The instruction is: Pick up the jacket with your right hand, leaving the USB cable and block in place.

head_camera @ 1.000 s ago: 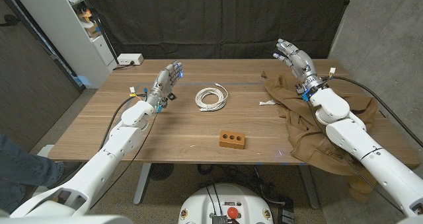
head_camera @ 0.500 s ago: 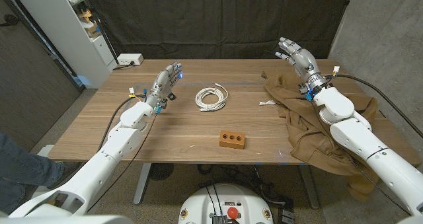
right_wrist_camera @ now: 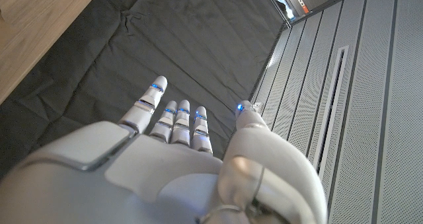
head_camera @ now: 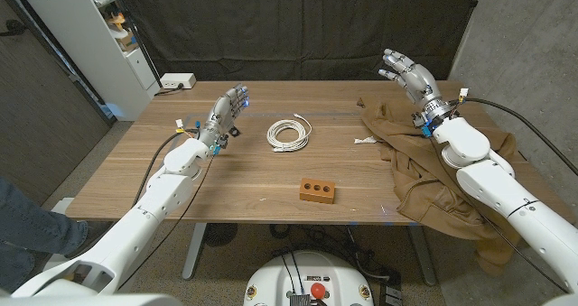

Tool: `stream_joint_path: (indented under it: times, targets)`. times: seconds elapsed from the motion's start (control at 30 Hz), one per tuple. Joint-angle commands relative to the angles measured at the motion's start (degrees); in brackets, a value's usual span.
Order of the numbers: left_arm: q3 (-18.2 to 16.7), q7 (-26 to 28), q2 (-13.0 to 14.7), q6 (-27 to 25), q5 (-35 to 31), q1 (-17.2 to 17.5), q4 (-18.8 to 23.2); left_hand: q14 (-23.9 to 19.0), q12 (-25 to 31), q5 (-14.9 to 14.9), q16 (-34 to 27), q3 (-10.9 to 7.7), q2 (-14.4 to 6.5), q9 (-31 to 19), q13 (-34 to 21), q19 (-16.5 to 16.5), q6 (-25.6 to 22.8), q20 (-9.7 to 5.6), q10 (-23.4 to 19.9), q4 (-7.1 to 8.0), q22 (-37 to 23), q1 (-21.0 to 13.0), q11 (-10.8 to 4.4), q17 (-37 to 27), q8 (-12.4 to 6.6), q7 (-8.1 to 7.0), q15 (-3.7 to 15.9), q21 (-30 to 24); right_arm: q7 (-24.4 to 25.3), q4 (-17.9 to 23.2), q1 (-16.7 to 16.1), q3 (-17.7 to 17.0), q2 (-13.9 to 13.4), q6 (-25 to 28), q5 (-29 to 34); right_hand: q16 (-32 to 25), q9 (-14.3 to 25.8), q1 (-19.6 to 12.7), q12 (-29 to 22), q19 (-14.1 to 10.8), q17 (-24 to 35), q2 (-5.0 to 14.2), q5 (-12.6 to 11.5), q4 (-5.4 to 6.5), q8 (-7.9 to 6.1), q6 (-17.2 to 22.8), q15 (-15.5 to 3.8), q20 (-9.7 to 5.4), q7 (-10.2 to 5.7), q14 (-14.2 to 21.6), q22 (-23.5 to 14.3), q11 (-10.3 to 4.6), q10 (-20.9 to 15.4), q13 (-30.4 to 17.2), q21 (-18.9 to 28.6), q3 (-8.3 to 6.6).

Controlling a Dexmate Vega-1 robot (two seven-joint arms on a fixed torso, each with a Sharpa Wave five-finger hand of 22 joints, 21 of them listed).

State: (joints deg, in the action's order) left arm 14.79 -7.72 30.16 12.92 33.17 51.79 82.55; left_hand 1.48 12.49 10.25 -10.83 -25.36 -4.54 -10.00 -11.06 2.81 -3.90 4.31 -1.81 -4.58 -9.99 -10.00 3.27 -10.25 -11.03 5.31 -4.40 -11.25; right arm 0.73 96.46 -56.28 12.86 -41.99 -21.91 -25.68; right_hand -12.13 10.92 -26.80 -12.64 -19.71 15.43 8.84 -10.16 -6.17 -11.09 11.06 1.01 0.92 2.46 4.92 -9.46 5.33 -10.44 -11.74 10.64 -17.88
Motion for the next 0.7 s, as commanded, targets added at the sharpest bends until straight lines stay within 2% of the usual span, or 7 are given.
stream_joint_path:
  times: [0.03,0.7]
  targets:
    - [0.56,0.95,-0.20,0.07,-1.37,-0.52,-0.23,0.30,-0.04,0.06,0.14,-0.16,-0.26,-0.22,-0.11,0.30,-0.09,0.42,-0.37,-0.37,-0.31,-0.46,0.17,-0.09,0.16,0.46,-0.02,0.02,0.98,0.30,-0.60,-0.72,-1.34,-0.79,1.54,-0.05,0.17,-0.15,0.27,-0.18,-0.01,-0.36,0.01,-0.07,-0.38,0.37,0.27,-0.04,-0.08,0.23,-0.28,-0.10,-0.13,-0.04,0.34,-0.01]
    - [1.05,0.01,-0.60,0.17,-1.66,-1.88,-1.00,0.30,-0.08,0.05,0.14,-0.17,-0.30,-0.22,-0.12,0.34,-0.13,0.44,-0.41,-0.46,-0.31,-0.51,0.17,-0.09,0.21,0.39,-0.02,0.00,3.56,3.57,-3.63,-3.20,-5.24,-0.03,4.43,-0.06,0.16,-0.07,0.45,-0.12,-0.16,-0.35,0.05,-0.05,-0.31,0.29,0.22,0.01,-0.12,0.13,-0.28,-0.04,0.09,-0.03,0.32,0.09]
